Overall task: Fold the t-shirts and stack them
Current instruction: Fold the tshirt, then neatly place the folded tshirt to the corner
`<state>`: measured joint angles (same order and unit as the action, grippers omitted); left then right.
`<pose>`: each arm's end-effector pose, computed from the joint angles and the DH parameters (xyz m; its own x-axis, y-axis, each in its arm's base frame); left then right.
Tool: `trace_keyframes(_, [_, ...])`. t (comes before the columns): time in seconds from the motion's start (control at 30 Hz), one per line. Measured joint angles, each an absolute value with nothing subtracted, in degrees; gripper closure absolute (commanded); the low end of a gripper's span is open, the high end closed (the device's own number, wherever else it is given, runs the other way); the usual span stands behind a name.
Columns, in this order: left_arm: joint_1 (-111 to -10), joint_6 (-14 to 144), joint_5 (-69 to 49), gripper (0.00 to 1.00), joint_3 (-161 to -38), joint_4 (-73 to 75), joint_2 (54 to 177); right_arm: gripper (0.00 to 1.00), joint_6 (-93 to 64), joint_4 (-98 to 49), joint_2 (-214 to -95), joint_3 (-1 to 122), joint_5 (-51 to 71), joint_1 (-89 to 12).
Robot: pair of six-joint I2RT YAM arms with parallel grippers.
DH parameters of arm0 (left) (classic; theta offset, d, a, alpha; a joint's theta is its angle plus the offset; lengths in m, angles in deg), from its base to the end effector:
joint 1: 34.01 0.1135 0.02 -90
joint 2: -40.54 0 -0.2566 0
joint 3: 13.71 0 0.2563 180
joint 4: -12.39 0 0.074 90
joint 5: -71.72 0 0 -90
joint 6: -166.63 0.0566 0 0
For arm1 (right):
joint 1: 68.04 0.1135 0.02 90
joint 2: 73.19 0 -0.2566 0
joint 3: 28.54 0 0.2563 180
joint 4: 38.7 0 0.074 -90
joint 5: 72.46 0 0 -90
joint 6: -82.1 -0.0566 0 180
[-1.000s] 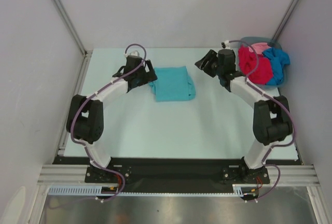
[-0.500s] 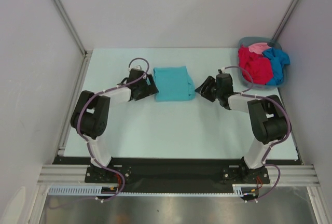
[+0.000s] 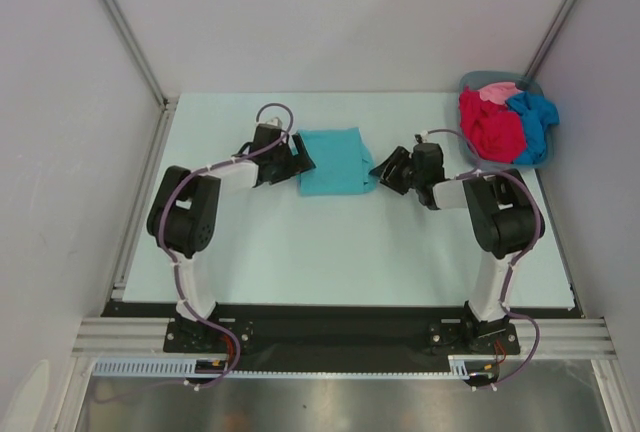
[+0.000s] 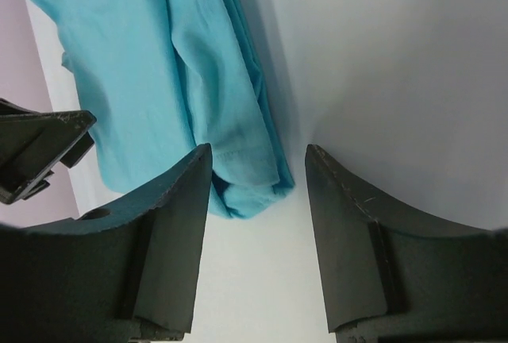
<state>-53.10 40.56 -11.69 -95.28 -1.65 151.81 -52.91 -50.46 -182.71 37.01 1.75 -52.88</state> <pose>0.4040 -0.1467 0.1356 -0.7655 -0.3540 -0.5373 -0.0587 0.8700 -0.4895 0.3810 0.1192 0.1089 -0.6989 0.5157 -0.4956 0.0288 0.7126 0.7009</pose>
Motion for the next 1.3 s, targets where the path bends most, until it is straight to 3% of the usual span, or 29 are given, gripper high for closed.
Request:
trace_keyframes(0.33, [-53.13,40.56,-5.57,0.21,-98.95,2.2,154.73,0.45,-53.37,-52.1,-184.37,38.15,0.63,-52.92])
trace_keyframes(0.63, [-53.39,41.3,-5.42,0.18,-99.22,2.38,156.33,0.45,-53.35,-52.1,-184.35,38.13,0.31,-53.97])
trace_keyframes(0.87, [-52.84,44.6,-10.34,0.17,-99.28,-6.85,153.2,0.46,-53.48,-52.1,-184.35,38.13,0.18,-54.41])
trace_keyframes(1.3, [-51.44,46.9,-12.98,0.21,-99.09,-11.81,150.12,0.46,-54.83,-52.89,-183.6,36.84,-0.11,-54.63])
